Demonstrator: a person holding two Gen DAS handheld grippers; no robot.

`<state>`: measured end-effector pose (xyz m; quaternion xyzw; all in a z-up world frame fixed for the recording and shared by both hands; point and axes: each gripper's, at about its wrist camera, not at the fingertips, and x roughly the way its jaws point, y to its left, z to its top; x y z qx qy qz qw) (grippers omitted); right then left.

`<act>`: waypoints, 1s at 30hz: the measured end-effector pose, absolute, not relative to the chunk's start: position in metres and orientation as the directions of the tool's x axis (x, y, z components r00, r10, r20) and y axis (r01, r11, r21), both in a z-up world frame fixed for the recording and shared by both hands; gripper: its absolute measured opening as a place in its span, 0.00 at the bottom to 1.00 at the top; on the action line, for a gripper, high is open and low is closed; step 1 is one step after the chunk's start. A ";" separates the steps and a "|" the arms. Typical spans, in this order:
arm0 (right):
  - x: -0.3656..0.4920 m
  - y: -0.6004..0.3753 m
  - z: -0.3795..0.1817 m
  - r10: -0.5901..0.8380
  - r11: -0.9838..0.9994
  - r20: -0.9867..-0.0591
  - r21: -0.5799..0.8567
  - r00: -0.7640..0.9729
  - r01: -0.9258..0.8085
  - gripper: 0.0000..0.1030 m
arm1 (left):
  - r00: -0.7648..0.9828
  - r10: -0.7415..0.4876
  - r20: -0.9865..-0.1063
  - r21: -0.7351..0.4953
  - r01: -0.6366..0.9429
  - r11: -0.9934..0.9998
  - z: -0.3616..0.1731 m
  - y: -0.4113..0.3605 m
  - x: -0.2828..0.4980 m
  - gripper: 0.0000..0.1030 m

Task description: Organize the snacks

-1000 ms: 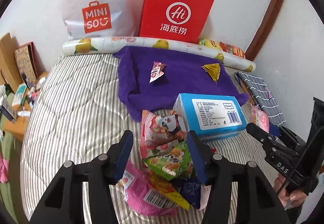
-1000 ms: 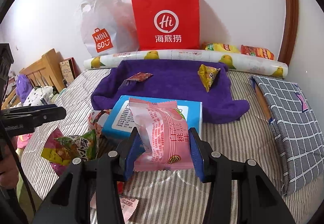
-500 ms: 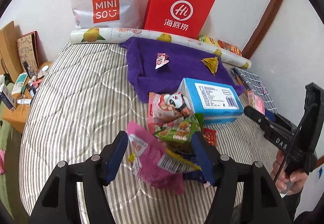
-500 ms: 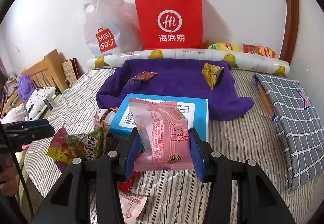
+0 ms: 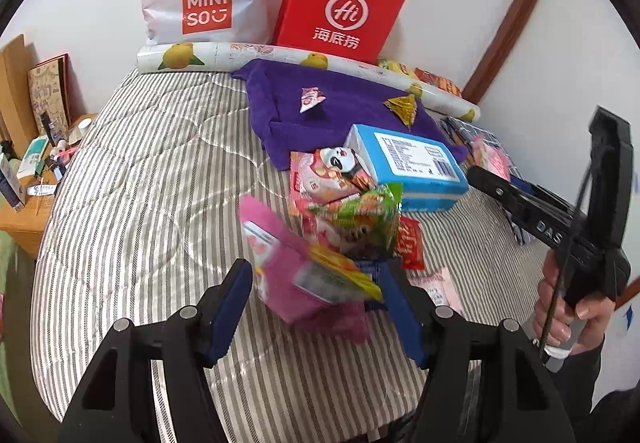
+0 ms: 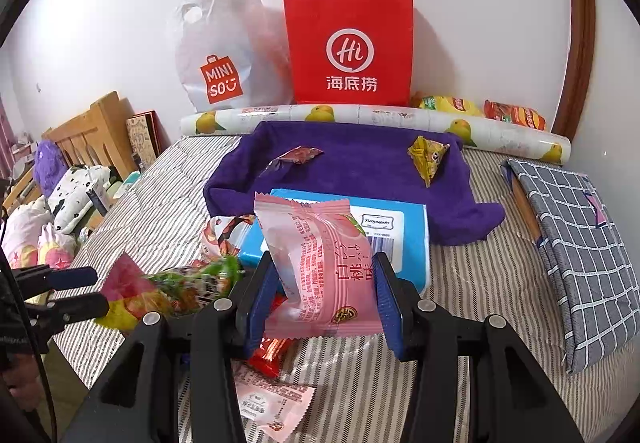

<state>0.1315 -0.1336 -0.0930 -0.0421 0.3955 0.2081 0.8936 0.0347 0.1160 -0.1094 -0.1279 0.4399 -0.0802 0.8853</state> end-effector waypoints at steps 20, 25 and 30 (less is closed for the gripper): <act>0.123 -0.113 -0.104 0.330 0.893 -0.732 0.038 0.596 -0.448 0.46 | 0.568 -0.181 -0.803 -0.207 0.019 0.978 -0.151 0.091 0.065 0.63; 0.127 -0.117 -0.108 0.324 0.894 -0.736 0.032 0.595 -0.447 0.46 | 0.582 -0.169 -0.795 -0.203 0.008 0.979 -0.149 0.091 0.072 0.53; 0.133 -0.125 -0.108 0.309 0.903 -0.735 0.027 0.604 -0.428 0.46 | 0.588 -0.182 -0.788 -0.222 0.004 0.975 -0.140 0.098 0.070 0.50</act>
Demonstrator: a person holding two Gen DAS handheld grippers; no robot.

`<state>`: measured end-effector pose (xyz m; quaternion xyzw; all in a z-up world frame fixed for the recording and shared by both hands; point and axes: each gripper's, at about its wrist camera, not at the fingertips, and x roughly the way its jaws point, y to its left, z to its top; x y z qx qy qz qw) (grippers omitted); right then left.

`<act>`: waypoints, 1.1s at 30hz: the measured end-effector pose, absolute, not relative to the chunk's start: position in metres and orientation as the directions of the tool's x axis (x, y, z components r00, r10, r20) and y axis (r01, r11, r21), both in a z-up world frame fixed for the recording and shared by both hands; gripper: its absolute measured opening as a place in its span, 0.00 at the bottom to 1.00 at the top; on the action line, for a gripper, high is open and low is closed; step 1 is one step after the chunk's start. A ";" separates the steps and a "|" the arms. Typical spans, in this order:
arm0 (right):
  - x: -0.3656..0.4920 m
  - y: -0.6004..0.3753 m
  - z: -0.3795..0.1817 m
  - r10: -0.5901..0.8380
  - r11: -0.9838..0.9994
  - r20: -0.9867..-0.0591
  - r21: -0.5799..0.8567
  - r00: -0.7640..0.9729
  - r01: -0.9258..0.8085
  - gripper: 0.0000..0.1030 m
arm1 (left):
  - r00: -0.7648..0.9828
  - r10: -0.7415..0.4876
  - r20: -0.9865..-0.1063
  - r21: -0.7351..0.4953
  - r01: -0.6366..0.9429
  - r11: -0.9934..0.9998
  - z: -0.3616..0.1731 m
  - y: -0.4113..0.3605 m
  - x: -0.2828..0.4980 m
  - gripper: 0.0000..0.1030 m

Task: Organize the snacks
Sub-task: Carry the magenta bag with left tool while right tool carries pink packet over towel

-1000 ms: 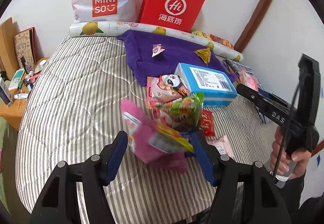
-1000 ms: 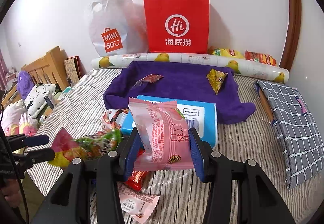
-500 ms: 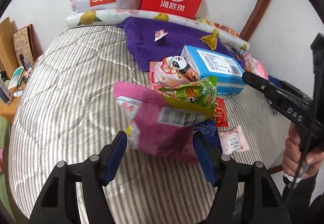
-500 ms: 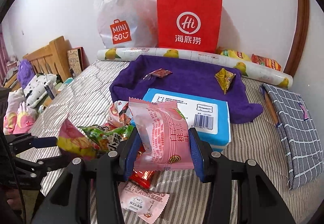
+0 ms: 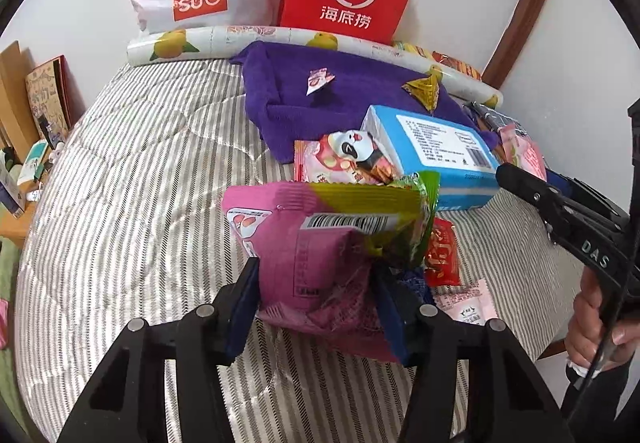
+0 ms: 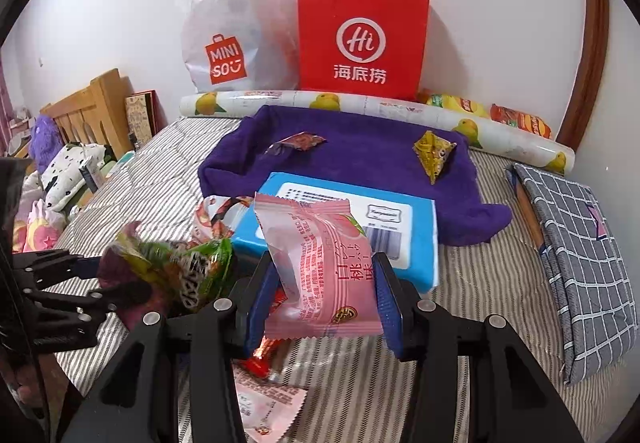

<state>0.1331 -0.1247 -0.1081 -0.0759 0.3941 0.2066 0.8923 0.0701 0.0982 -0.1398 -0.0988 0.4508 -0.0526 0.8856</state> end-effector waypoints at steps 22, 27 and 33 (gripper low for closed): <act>0.142 -0.156 -0.067 0.322 0.913 -0.673 0.036 0.666 -0.405 0.46 | 0.668 -0.253 -0.700 -0.279 0.069 0.958 -0.058 0.075 0.082 0.50; 0.155 -0.165 -0.066 0.315 0.919 -0.675 0.042 0.667 -0.392 0.46 | 0.667 -0.251 -0.701 -0.251 0.098 0.963 -0.052 0.058 0.102 0.50; 0.172 -0.170 -0.064 0.311 0.921 -0.667 0.036 0.677 -0.388 0.46 | 0.664 -0.268 -0.698 -0.247 0.128 0.961 -0.050 0.042 0.125 0.50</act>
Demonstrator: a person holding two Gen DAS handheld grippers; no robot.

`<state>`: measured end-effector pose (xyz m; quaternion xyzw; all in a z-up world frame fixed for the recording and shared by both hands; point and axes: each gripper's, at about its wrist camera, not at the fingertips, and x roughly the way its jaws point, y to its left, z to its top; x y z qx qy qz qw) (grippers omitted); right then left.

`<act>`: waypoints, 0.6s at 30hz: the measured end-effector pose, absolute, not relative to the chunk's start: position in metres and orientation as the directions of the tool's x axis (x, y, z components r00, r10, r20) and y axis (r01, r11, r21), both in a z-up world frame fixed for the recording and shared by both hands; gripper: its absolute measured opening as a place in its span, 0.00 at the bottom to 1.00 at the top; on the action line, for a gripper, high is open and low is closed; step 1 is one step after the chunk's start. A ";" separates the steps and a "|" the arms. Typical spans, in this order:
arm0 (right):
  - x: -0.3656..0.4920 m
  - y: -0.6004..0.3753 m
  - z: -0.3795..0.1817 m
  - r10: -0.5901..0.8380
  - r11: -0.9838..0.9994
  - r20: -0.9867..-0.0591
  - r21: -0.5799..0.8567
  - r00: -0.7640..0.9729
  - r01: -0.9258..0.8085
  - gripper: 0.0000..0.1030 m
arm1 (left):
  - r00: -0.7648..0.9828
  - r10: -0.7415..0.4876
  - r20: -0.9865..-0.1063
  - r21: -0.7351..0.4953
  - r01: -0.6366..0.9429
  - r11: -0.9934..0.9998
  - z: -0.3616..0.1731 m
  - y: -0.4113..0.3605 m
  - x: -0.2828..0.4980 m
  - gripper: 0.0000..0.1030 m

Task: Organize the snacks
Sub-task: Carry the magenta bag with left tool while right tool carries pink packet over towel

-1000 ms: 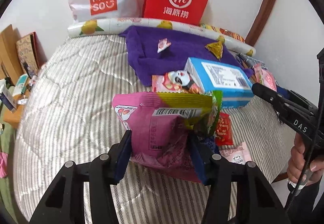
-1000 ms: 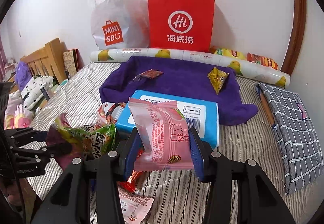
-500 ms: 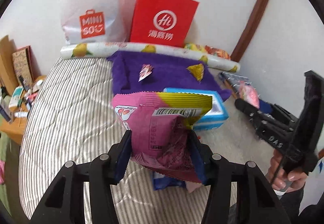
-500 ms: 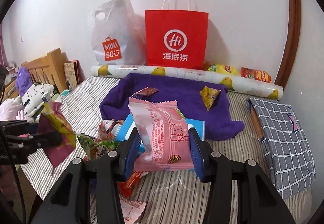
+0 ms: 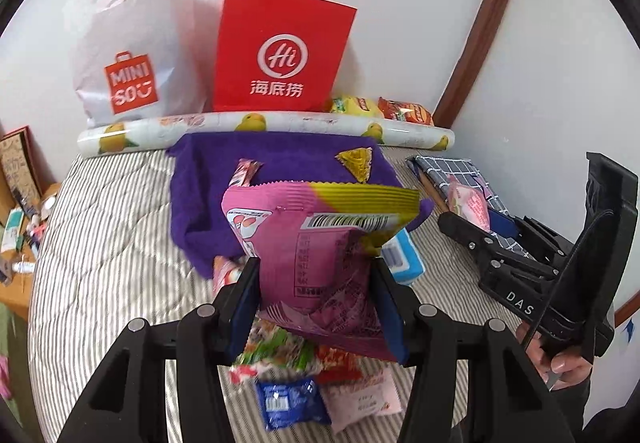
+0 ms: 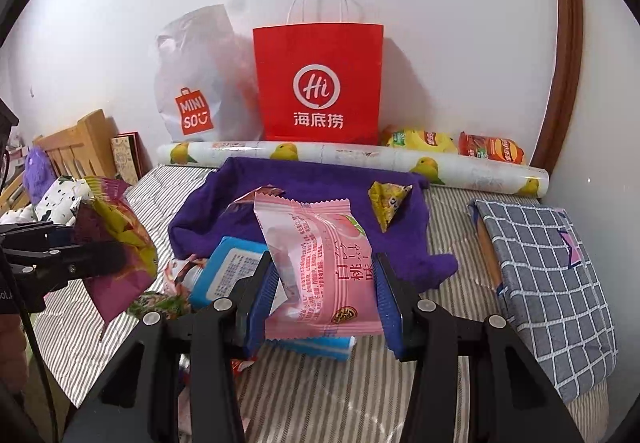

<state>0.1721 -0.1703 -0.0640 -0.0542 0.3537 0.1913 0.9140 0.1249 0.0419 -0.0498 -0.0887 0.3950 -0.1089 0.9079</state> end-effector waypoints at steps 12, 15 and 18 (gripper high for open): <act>0.224 -0.180 -0.056 0.304 0.927 -0.655 0.037 0.691 -0.373 0.46 | 0.670 -0.259 -0.696 -0.242 0.120 0.963 -0.046 0.042 0.182 0.50; 0.240 -0.184 -0.054 0.303 0.927 -0.656 0.036 0.691 -0.372 0.46 | 0.670 -0.257 -0.696 -0.249 0.110 0.962 -0.049 0.046 0.196 0.50; 0.257 -0.184 -0.056 0.311 0.926 -0.665 0.052 0.679 -0.374 0.46 | 0.671 -0.235 -0.704 -0.234 0.093 0.968 -0.054 0.050 0.211 0.50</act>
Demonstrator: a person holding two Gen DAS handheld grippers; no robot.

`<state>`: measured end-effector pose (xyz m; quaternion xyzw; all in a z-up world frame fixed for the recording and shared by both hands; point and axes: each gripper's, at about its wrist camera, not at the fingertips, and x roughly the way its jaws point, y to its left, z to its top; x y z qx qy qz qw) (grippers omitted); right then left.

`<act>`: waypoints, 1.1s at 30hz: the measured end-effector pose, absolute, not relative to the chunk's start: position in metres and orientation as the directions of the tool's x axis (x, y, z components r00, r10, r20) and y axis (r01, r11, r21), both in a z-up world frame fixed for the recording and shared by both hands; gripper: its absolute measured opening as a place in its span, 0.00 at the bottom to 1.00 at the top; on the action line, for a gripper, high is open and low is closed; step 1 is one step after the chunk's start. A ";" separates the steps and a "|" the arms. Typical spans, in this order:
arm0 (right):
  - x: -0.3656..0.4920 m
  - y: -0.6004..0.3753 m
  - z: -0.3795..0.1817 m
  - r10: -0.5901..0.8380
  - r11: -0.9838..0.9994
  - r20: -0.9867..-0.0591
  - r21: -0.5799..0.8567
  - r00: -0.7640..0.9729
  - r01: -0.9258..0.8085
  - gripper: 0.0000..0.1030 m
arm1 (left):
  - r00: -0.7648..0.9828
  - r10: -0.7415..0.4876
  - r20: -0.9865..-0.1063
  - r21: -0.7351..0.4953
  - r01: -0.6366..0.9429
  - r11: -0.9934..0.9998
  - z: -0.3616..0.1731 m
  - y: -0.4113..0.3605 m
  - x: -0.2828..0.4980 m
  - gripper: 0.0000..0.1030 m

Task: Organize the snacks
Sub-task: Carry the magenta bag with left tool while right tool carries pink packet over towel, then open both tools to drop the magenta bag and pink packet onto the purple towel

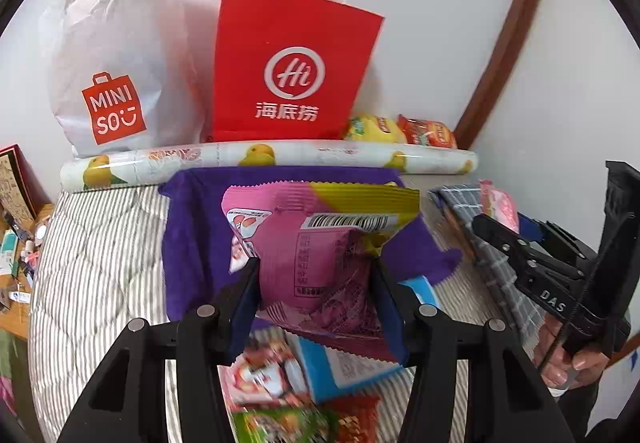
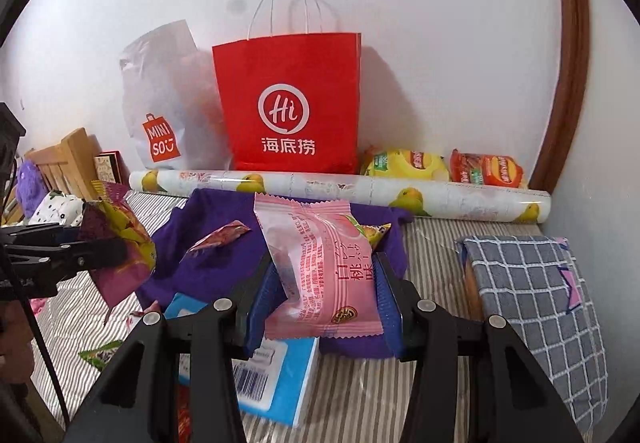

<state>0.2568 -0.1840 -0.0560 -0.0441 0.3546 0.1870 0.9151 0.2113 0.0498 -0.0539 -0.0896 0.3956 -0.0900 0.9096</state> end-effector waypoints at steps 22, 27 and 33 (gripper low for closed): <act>0.343 -0.147 -0.152 0.328 0.903 -0.787 0.098 0.523 -0.419 0.46 | 0.547 -0.188 -0.816 -0.210 0.022 0.977 -0.126 0.058 0.315 0.50; 0.348 -0.148 -0.166 0.327 0.901 -0.809 0.110 0.489 -0.420 0.46 | 0.525 -0.192 -0.829 -0.209 0.028 0.977 -0.137 0.055 0.321 0.51; 0.348 -0.145 -0.176 0.319 0.900 -0.822 0.106 0.471 -0.423 0.46 | 0.518 -0.195 -0.833 -0.207 0.035 0.978 -0.138 0.053 0.323 0.52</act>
